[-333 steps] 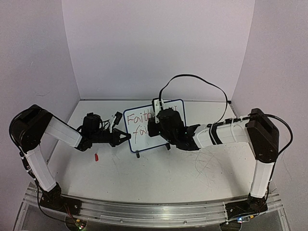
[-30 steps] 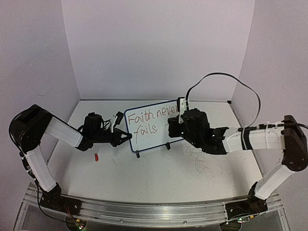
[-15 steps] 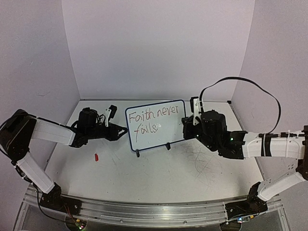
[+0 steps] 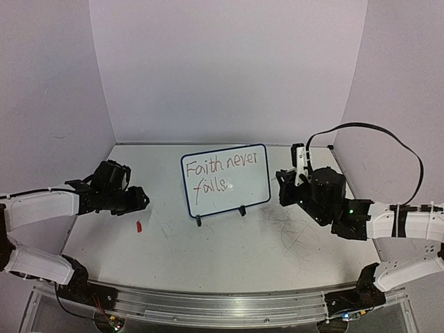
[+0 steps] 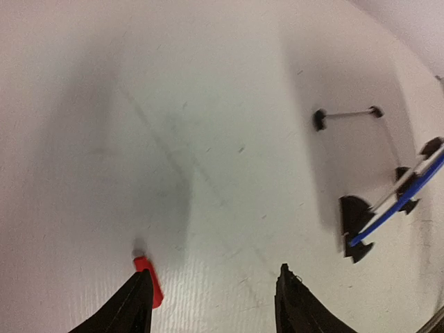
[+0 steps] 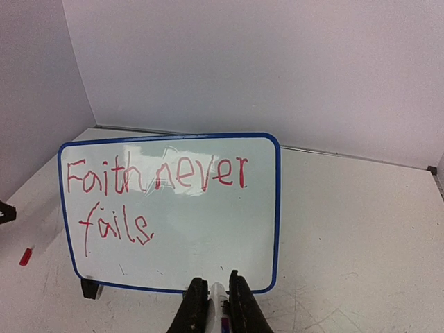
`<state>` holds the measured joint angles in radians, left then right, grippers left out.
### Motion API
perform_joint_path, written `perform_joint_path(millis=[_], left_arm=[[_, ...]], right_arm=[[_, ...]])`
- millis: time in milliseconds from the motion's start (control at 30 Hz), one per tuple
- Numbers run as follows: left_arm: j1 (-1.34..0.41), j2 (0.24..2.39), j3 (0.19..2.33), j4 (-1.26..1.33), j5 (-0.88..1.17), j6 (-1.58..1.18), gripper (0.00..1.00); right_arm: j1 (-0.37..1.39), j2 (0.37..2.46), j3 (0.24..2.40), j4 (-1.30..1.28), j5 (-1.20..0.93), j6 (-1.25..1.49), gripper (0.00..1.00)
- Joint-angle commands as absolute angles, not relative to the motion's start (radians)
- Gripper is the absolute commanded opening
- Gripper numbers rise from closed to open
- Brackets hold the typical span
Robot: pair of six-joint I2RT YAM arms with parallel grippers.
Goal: Write a sentence on the whiteboard
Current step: Pick up the pen cap from the corner of the board.
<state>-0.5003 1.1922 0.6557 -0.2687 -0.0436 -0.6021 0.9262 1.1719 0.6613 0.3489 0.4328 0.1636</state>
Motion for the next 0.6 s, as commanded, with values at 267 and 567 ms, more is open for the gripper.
perform_joint_path(millis=[267,567], left_arm=[[-0.497,1.509,0.784,-0.467,-0.124,-0.642,0.52],[-0.500,1.528,0.738,-0.442,-0.083,-0.645,0.27]], right_arm=[[0.923,1.072,0.620,0.409,0.363,0.182,0.00],[0.923,1.076,0.625,0.410,0.345,0.210,0.00]])
